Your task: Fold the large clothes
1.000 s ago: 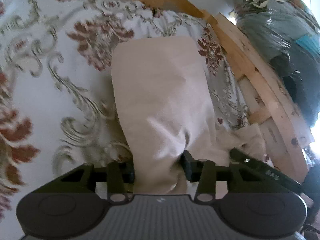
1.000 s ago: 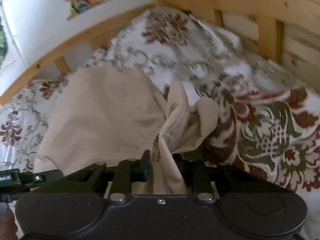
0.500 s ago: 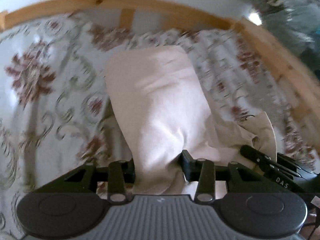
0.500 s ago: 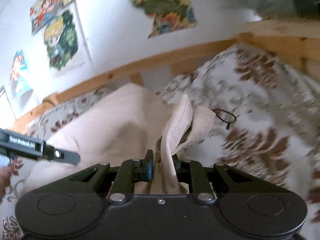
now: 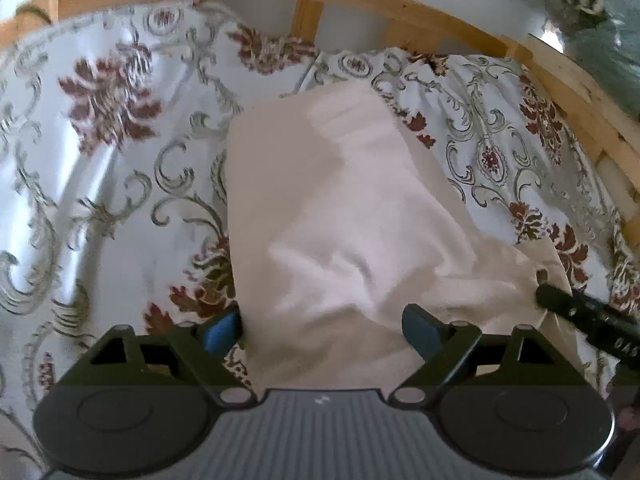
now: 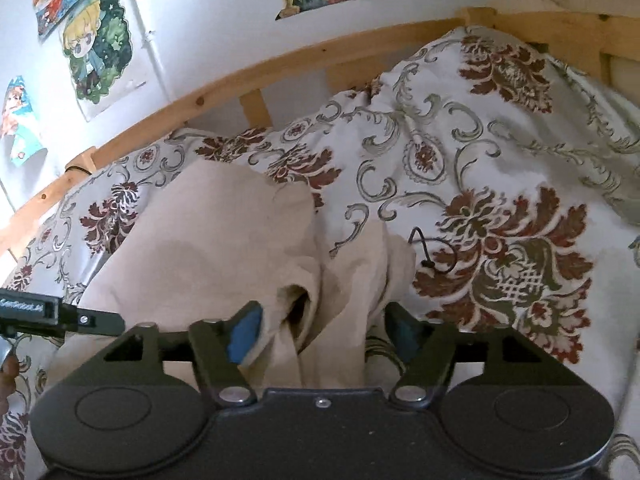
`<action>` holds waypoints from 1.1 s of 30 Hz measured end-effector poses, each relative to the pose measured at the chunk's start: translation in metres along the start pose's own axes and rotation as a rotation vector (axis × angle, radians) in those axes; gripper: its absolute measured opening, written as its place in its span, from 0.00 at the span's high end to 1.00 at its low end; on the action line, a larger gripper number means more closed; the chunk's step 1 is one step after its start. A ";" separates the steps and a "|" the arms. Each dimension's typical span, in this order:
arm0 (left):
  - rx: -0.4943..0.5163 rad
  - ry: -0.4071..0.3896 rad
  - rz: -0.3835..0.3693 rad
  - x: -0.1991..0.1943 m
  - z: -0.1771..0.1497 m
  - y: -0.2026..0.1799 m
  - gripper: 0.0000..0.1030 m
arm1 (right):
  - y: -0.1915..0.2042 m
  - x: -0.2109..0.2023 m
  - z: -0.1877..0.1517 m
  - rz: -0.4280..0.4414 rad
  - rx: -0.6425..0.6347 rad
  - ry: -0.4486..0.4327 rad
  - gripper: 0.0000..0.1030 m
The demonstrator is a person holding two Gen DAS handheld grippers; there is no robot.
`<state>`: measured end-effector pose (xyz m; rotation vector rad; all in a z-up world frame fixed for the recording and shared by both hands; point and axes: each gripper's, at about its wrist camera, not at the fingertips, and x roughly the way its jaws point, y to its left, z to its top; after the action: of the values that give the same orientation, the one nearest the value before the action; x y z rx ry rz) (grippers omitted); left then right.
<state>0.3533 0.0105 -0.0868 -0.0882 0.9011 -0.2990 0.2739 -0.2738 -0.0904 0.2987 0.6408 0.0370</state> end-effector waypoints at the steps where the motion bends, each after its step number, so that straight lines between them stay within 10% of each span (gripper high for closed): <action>1: 0.003 -0.011 0.010 -0.005 -0.002 -0.002 0.09 | 0.001 -0.003 0.000 -0.003 -0.002 -0.008 0.21; 8: -0.037 -0.140 0.060 -0.057 -0.019 -0.014 0.02 | 0.009 -0.043 0.004 -0.032 -0.045 -0.084 0.01; 21: 0.050 -0.441 0.147 -0.188 -0.094 -0.047 0.01 | 0.068 -0.168 -0.027 -0.091 -0.189 -0.378 0.01; 33: 0.023 -0.464 0.143 -0.242 -0.195 -0.046 0.01 | 0.100 -0.261 -0.106 -0.120 -0.138 -0.362 0.01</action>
<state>0.0497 0.0473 -0.0151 -0.0678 0.4409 -0.1455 0.0078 -0.1836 0.0099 0.1275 0.2938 -0.0867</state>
